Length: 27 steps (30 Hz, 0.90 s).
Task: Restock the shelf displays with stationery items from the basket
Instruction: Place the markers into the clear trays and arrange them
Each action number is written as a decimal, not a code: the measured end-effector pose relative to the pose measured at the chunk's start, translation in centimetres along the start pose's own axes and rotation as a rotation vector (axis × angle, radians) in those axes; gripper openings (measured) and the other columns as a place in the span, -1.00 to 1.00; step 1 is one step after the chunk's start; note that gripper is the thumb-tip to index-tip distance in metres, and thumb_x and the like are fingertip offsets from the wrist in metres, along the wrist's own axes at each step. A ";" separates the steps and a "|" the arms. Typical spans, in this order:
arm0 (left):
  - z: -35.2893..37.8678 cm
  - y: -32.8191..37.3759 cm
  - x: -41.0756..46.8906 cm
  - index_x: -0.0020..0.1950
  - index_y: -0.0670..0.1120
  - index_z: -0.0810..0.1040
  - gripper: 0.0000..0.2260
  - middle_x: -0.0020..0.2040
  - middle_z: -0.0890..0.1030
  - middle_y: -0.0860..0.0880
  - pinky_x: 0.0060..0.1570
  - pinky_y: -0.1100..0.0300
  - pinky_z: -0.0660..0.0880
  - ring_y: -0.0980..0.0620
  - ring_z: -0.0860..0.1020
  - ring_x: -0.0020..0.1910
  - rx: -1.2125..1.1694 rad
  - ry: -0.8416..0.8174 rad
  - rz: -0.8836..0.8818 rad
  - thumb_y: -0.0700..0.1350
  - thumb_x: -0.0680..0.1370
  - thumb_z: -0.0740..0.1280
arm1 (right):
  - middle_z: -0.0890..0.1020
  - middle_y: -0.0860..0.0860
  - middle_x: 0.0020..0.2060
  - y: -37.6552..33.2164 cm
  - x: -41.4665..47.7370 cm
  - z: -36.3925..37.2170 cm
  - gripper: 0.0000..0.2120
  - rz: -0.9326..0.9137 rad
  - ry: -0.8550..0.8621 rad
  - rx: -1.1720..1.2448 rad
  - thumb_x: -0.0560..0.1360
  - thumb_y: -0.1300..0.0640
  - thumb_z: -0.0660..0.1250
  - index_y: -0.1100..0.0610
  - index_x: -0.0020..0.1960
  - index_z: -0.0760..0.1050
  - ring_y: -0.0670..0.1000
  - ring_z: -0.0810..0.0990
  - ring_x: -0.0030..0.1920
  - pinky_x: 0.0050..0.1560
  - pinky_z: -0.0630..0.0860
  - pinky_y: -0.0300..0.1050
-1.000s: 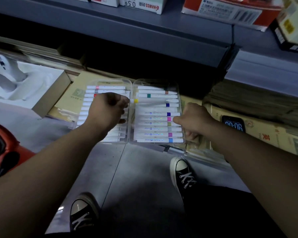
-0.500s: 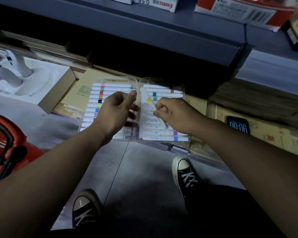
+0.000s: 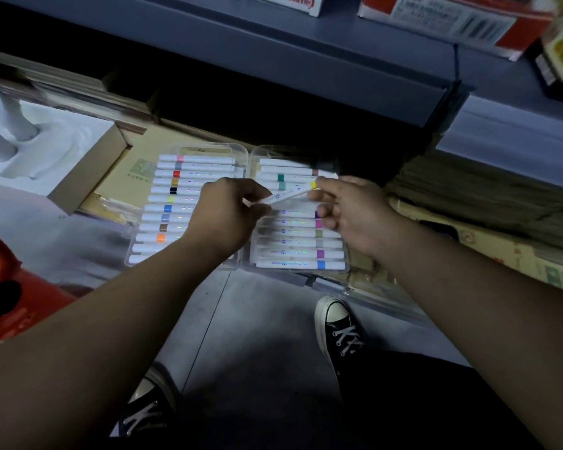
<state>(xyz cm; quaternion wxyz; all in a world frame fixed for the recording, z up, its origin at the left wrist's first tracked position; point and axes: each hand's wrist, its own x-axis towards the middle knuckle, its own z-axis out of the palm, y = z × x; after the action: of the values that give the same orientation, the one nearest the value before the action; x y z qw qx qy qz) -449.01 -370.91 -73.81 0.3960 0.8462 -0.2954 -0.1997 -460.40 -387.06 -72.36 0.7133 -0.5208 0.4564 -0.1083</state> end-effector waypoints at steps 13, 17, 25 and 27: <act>2.7 -0.9 2.2 0.19 0.08 0.69 -0.76 0.14 0.54 -0.07 -0.04 0.06 0.50 -0.13 0.54 0.13 0.352 0.033 0.076 -0.14 0.58 0.36 | 0.62 0.01 -0.27 1.8 3.0 -3.6 -0.93 -0.217 0.096 -0.649 0.54 0.14 0.43 0.14 -0.03 0.60 -0.06 0.59 -0.29 -0.22 0.56 -0.11; 3.4 -1.2 2.0 0.23 0.05 0.69 -0.73 0.11 0.53 -0.15 0.00 0.08 0.51 -0.20 0.55 0.06 0.409 0.031 0.151 -0.16 0.60 0.33 | 0.60 -0.02 -0.22 1.9 3.6 -3.6 -0.89 -0.177 0.125 -0.624 0.50 0.12 0.48 0.08 -0.10 0.54 -0.03 0.56 -0.26 -0.25 0.51 -0.11; 4.1 0.4 0.2 0.34 -0.07 0.55 -0.69 0.21 0.39 -0.21 0.06 0.00 0.37 -0.25 0.40 0.11 0.697 -0.045 0.139 -0.13 0.64 0.18 | 0.53 0.04 -0.35 2.0 2.6 -3.4 -0.80 -0.012 0.201 -0.507 0.52 0.11 0.49 0.13 -0.06 0.47 -0.04 0.43 -0.46 -0.58 0.28 -0.27; 4.2 0.0 0.6 0.30 -0.09 0.57 -0.70 0.16 0.42 -0.23 0.07 0.05 0.39 -0.23 0.38 0.13 0.641 -0.087 0.124 -0.13 0.61 0.20 | 0.53 0.05 -0.37 2.1 2.5 -3.2 -0.81 -0.014 0.223 -0.492 0.53 0.11 0.47 0.13 -0.05 0.46 -0.03 0.44 -0.47 -0.59 0.28 -0.27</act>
<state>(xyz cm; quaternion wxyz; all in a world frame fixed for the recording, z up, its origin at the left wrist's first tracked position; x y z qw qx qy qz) -450.98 -373.60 -76.39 0.1078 0.8989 -0.4108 -0.1079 -462.08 -389.79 -75.56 0.5098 -0.6666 0.5410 -0.0556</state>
